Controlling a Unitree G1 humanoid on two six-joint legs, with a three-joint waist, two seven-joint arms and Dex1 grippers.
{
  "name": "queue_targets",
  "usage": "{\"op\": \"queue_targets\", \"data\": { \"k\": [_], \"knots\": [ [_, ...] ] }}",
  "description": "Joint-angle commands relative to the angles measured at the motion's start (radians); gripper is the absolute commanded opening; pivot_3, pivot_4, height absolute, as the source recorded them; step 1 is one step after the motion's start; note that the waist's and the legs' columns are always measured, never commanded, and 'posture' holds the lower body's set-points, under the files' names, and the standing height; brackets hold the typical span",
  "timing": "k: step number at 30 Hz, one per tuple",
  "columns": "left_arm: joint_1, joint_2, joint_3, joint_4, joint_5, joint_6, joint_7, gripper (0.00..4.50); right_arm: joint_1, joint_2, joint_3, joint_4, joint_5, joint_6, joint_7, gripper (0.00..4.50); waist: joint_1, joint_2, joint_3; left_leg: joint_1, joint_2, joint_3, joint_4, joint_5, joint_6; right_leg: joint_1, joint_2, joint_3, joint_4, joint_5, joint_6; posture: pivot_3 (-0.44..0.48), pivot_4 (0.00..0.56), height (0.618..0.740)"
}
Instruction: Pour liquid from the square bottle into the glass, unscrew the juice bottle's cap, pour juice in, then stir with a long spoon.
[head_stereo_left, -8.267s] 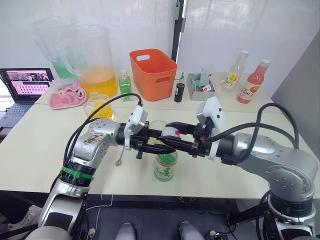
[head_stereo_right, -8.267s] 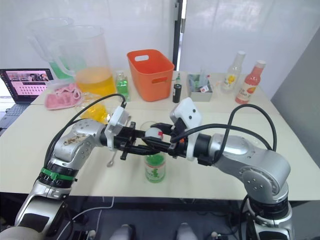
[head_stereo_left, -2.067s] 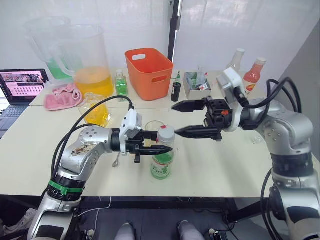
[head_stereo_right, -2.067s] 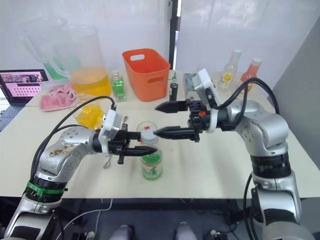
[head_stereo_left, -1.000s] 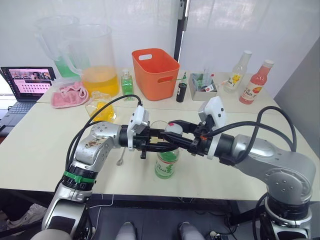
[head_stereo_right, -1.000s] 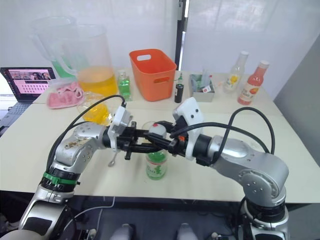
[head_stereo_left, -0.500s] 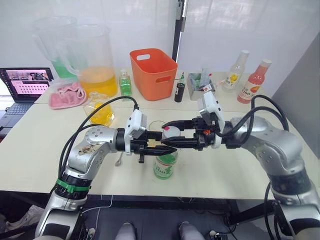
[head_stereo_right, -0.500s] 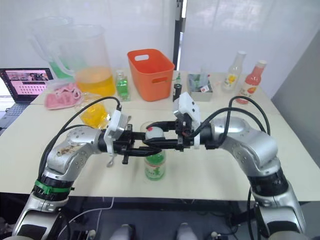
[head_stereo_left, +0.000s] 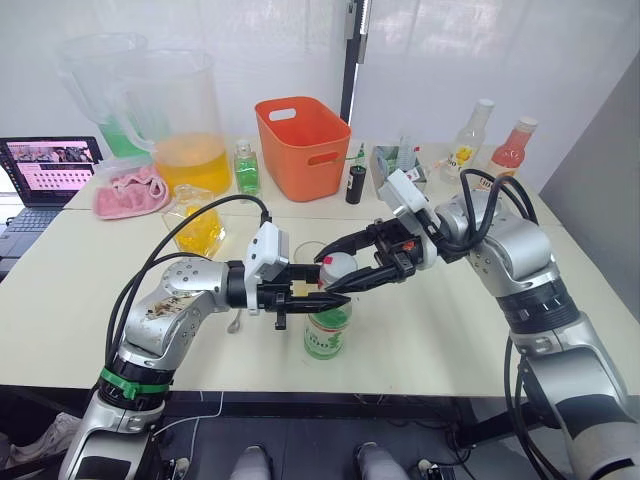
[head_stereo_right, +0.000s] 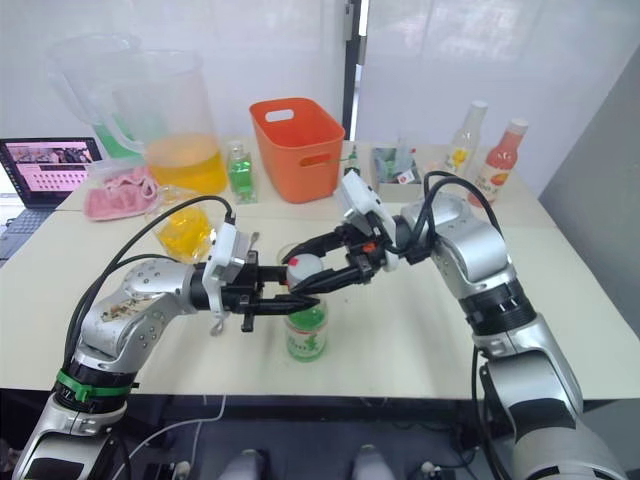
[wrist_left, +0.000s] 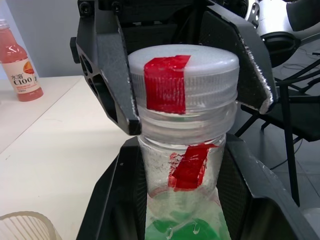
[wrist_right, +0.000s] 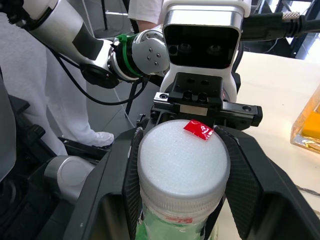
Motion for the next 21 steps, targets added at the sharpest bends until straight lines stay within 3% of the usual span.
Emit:
{"op": "queue_targets", "data": {
  "k": [1,5,12,21],
  "knots": [
    [0.01,0.019,0.017,0.011,0.006,0.001,0.009,1.41,-0.02,-0.008,-0.009,-0.005,-0.032,0.004,0.024,3.11,0.0,0.0,0.0,0.0,0.0,0.0,0.0,0.0,0.0,0.0,0.0,0.0,0.0,0.0,0.0,0.0,0.15,0.722],
    [0.009,0.019,0.012,0.017,0.005,-0.004,0.004,1.41,-0.038,0.005,-0.05,-0.039,-0.011,0.037,-0.004,4.48,0.0,0.0,0.0,-0.001,0.0,0.0,0.0,0.0,0.0,-0.001,0.0,0.0,0.001,0.0,0.0,0.0,0.15,0.722],
    [0.01,0.016,0.007,0.017,0.003,-0.007,0.002,1.41,-0.016,-0.024,-0.131,-0.16,0.046,0.16,-0.076,4.48,0.004,0.0,0.0,-0.001,0.0,0.0,0.0,0.0,0.0,-0.002,0.0,0.0,0.001,0.0,0.0,0.0,0.15,0.722],
    [-0.018,-0.008,-0.018,0.054,-0.004,-0.017,-0.029,1.41,0.161,-0.04,-0.353,-0.49,0.234,0.575,-0.561,4.48,0.007,0.0,0.0,-0.001,0.0,0.0,0.0,0.0,0.0,-0.002,0.0,0.0,0.001,0.0,0.0,0.0,0.15,0.722]
  ]
}}
